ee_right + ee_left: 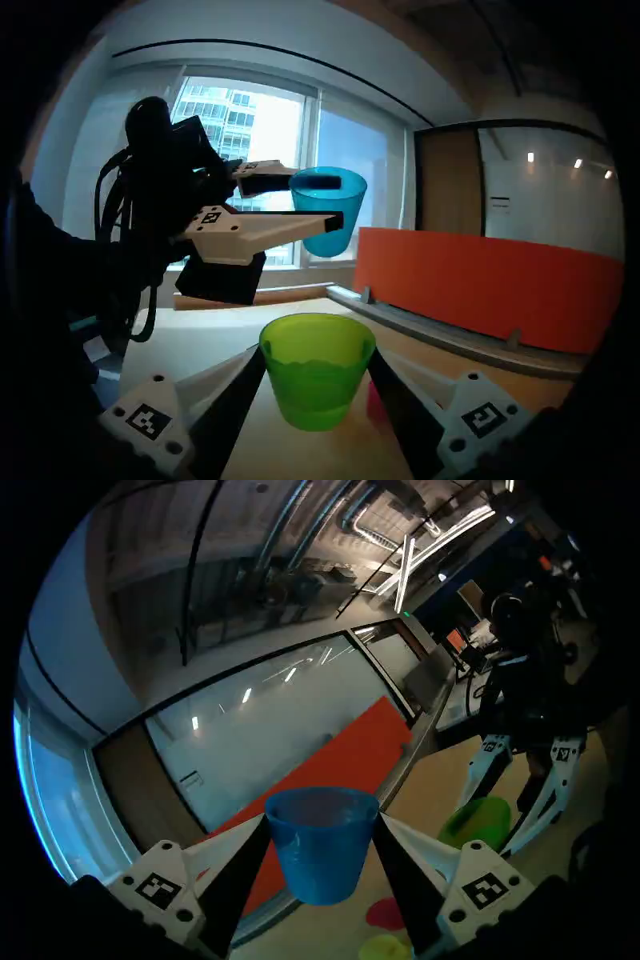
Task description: Pour water
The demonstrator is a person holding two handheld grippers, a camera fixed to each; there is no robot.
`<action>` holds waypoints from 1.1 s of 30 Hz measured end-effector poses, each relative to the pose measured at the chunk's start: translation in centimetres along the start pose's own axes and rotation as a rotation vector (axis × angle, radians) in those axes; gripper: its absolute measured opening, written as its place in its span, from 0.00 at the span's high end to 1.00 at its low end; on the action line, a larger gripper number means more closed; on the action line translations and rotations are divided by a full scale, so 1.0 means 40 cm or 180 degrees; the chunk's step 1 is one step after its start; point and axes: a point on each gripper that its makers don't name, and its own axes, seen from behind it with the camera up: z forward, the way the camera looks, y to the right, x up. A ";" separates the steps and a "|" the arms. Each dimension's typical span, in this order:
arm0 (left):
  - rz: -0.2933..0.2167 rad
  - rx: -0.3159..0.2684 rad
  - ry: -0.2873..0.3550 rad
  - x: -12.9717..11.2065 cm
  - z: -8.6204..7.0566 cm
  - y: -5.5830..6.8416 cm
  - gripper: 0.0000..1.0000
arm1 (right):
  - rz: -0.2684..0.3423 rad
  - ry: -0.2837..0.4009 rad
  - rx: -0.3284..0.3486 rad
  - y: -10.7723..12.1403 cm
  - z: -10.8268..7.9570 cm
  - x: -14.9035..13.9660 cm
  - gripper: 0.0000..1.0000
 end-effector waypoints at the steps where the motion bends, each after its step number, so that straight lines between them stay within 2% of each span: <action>1: -0.0108 -0.0011 -0.0011 -0.004 -0.001 0.001 0.14 | 0.0003 0.0005 -0.0002 0.001 -0.001 0.002 0.10; 5: -0.0482 -0.0055 -0.0038 -0.016 -0.006 0.001 0.14 | 0.0000 0.0013 -0.0007 0.004 -0.003 0.005 0.10; 13: -0.1106 -0.0078 -0.0080 -0.037 -0.010 -0.010 0.14 | -0.0001 0.0023 -0.0022 0.006 -0.006 0.013 0.10; 20: -0.1552 -0.0084 -0.0136 -0.057 -0.006 -0.010 0.14 | -0.0015 0.0026 -0.0034 0.005 -0.010 0.020 0.10; 26: -0.1709 -0.0102 -0.0110 -0.054 -0.002 -0.009 0.14 | 0.0008 0.0042 -0.0033 0.005 -0.012 0.025 0.10; 33: -0.1670 -0.0101 -0.0177 -0.076 -0.004 -0.004 0.14 | 0.0023 0.0031 -0.0058 0.012 -0.013 0.020 0.10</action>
